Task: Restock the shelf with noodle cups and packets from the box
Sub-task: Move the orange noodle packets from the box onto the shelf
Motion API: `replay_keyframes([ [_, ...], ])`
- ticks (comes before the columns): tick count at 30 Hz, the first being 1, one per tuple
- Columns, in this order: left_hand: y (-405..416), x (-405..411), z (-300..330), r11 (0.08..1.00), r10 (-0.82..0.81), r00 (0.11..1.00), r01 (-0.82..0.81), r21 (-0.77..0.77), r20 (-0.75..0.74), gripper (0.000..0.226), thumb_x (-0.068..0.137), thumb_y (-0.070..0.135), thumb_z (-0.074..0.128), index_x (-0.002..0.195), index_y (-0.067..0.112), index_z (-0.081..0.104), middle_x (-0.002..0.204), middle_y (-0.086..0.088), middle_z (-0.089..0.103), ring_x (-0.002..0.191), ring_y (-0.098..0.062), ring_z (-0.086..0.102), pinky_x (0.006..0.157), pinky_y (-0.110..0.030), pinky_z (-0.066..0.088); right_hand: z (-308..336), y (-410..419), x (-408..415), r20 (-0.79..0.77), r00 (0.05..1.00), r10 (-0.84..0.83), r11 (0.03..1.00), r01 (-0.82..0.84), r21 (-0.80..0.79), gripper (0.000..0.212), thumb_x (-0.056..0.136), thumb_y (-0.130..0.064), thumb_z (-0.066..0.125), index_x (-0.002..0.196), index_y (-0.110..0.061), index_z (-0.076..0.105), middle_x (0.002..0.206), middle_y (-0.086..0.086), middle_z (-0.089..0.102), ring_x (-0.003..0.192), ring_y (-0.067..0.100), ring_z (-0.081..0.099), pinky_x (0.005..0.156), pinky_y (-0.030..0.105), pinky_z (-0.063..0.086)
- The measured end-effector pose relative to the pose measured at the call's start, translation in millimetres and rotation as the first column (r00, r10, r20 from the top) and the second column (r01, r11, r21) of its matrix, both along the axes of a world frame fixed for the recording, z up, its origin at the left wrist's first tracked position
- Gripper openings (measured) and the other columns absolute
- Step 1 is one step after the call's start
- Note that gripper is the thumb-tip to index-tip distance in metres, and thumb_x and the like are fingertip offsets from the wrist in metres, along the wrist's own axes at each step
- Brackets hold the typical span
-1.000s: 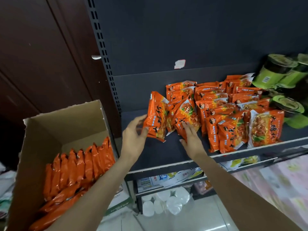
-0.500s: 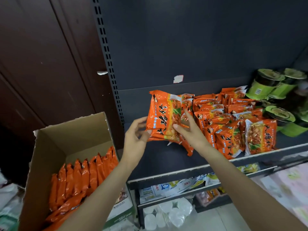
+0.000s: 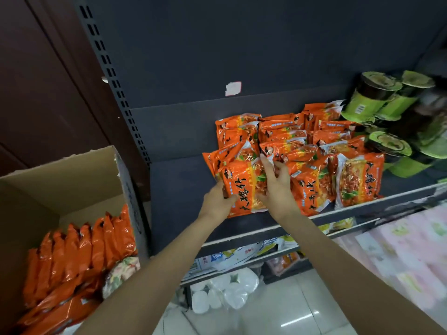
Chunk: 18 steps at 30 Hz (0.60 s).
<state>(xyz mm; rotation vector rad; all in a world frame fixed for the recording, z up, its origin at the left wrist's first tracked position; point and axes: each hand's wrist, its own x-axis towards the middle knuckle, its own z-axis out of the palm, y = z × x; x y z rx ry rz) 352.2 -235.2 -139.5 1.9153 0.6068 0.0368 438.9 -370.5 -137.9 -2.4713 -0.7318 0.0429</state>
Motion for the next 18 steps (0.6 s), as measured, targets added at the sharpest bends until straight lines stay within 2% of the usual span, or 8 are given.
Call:
replay_keyframes([
  [2, -2, 2, -5, 0.999, 0.024, 0.999, -0.024, -0.023, -0.033, 0.027, 0.091, 0.024, 0.058, 0.116, 0.018, 0.048, 0.110, 0.000, 0.062, 0.105, -0.021, 0.061, 0.094, -0.040, 0.050, -6, 1, -2, 0.115, 0.993, -0.015, 0.998, 0.023, -0.066, 0.087, 0.080, -0.003, 0.070, 0.149, -0.020, 0.018, 0.152, 0.018, 0.006, 0.141, 0.031, 0.009, 0.108, 0.038, 0.032],
  [4, -2, 2, -5, 0.998, 0.063, 0.998, -0.063, 0.009, -0.012, 0.040, 0.092, 0.026, 0.058, 0.127, 0.018, 0.041, 0.113, 0.002, 0.061, 0.102, -0.017, 0.060, 0.094, -0.033, 0.047, -8, 1, -3, 0.191, 0.982, 0.005, 0.993, 0.018, -0.116, 0.083, 0.079, -0.007, 0.072, 0.146, -0.014, 0.024, 0.152, 0.018, 0.012, 0.140, 0.032, 0.012, 0.108, 0.040, 0.033],
  [5, -2, 2, -3, 0.995, 0.095, 0.995, -0.096, 0.035, 0.024, 0.042, 0.093, 0.024, 0.057, 0.130, 0.018, 0.039, 0.110, 0.004, 0.059, 0.098, -0.013, 0.057, 0.089, -0.026, 0.045, -8, 0, -2, 0.193, 0.981, 0.026, 0.990, 0.001, -0.141, 0.082, 0.079, -0.008, 0.072, 0.146, -0.014, 0.024, 0.151, 0.017, 0.014, 0.139, 0.031, 0.014, 0.109, 0.040, 0.034],
  [7, 0, 3, 2, 0.987, 0.132, 0.986, -0.140, 0.075, 0.103, 0.039, 0.093, 0.021, 0.057, 0.129, 0.018, 0.041, 0.108, 0.006, 0.057, 0.092, -0.009, 0.055, 0.079, -0.021, 0.042, -8, 0, -1, 0.178, 0.983, 0.053, 0.983, -0.020, -0.181, 0.083, 0.080, -0.009, 0.071, 0.147, -0.017, 0.023, 0.151, 0.014, 0.017, 0.139, 0.029, 0.017, 0.109, 0.038, 0.034],
  [9, 1, 5, 4, 0.988, 0.110, 0.986, -0.122, 0.093, 0.126, 0.037, 0.093, 0.018, 0.058, 0.126, 0.018, 0.042, 0.110, 0.004, 0.057, 0.089, -0.008, 0.055, 0.076, -0.020, 0.042, -6, 1, -3, 0.170, 0.984, 0.049, 0.983, -0.017, -0.185, 0.084, 0.080, -0.010, 0.072, 0.147, -0.018, 0.022, 0.150, 0.013, 0.018, 0.138, 0.029, 0.018, 0.110, 0.038, 0.033],
  [13, 6, 3, 10, 0.986, 0.061, 0.992, -0.076, 0.150, 0.107, 0.035, 0.092, 0.019, 0.059, 0.124, 0.018, 0.046, 0.111, 0.003, 0.057, 0.094, -0.007, 0.053, 0.076, -0.018, 0.042, 5, 8, -12, 0.178, 0.983, 0.043, 0.995, -0.026, -0.100, 0.078, 0.078, -0.014, 0.074, 0.144, -0.016, 0.031, 0.148, 0.013, 0.023, 0.136, 0.028, 0.022, 0.109, 0.035, 0.031],
  [16, 15, -10, 20, 0.978, 0.055, 0.986, -0.084, 0.191, 0.155, 0.031, 0.089, 0.017, 0.062, 0.117, 0.018, 0.050, 0.108, 0.002, 0.059, 0.098, -0.009, 0.056, 0.082, -0.020, 0.043, 19, 20, -25, 0.100, 0.992, 0.075, 0.996, -0.078, 0.035, 0.062, 0.084, -0.013, 0.067, 0.140, -0.017, 0.038, 0.141, 0.006, 0.032, 0.131, 0.021, 0.027, 0.105, 0.031, 0.034],
  [18, 27, -27, 28, 0.954, 0.042, 0.980, -0.098, 0.285, 0.195, 0.028, 0.089, 0.016, 0.061, 0.115, 0.019, 0.052, 0.107, 0.004, 0.058, 0.096, -0.007, 0.056, 0.079, -0.015, 0.040, 29, 33, -37, 0.043, 0.992, 0.121, 0.984, -0.125, 0.127, 0.050, 0.088, -0.011, 0.060, 0.135, -0.016, 0.044, 0.133, 0.003, 0.039, 0.126, 0.018, 0.035, 0.103, 0.027, 0.036],
])
